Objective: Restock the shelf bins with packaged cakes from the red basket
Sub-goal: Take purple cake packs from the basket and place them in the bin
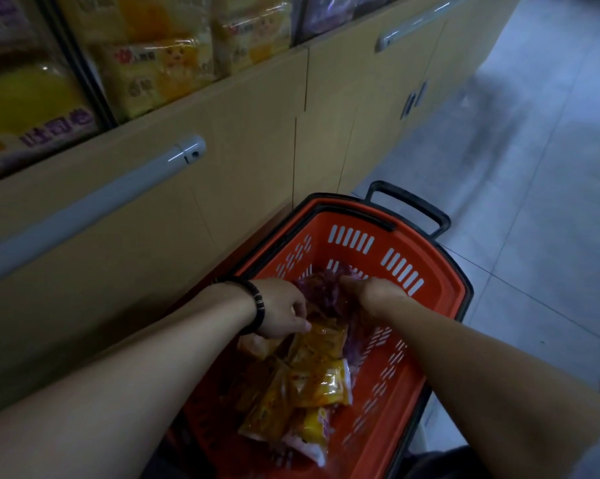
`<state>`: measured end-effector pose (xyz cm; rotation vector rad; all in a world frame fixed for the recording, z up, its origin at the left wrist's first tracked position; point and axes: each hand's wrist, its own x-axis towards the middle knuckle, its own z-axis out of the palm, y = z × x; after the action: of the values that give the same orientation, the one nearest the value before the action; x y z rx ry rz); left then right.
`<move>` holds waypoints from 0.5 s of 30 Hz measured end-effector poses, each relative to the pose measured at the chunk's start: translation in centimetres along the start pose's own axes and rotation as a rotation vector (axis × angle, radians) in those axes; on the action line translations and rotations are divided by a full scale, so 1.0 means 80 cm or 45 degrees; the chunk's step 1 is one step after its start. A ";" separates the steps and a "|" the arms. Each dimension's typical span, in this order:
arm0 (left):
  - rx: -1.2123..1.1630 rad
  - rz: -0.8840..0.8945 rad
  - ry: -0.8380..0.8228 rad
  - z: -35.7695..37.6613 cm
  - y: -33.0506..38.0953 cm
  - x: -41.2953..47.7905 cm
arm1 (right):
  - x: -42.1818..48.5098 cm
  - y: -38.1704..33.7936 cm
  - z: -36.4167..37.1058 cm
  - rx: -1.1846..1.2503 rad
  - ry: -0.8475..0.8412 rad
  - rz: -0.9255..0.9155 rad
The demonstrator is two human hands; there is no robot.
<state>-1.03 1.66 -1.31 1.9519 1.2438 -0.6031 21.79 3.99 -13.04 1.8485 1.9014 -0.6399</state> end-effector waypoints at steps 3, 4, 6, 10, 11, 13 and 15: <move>0.013 -0.002 0.008 -0.002 0.001 -0.003 | 0.003 0.012 -0.012 -0.012 0.041 -0.017; 0.019 -0.004 0.009 -0.002 0.002 -0.004 | 0.003 0.014 -0.015 -0.048 0.052 -0.032; 0.035 -0.015 0.007 -0.001 0.003 -0.006 | -0.002 0.014 -0.018 -0.138 0.061 -0.058; 0.018 -0.020 0.024 0.004 0.004 -0.008 | -0.013 0.001 -0.003 -0.240 -0.100 -0.025; 0.011 -0.024 0.017 0.005 0.003 -0.008 | -0.013 -0.002 0.002 -0.212 -0.143 -0.035; -0.006 -0.042 0.003 0.005 -0.001 -0.008 | -0.012 -0.010 0.009 -0.144 -0.190 -0.083; 0.003 -0.046 0.002 0.004 -0.003 -0.006 | -0.007 -0.018 0.010 -0.190 -0.170 -0.088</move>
<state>-1.50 1.19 -1.23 1.9363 1.2824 -0.6214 20.36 3.04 -13.32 1.6143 1.8787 -0.6101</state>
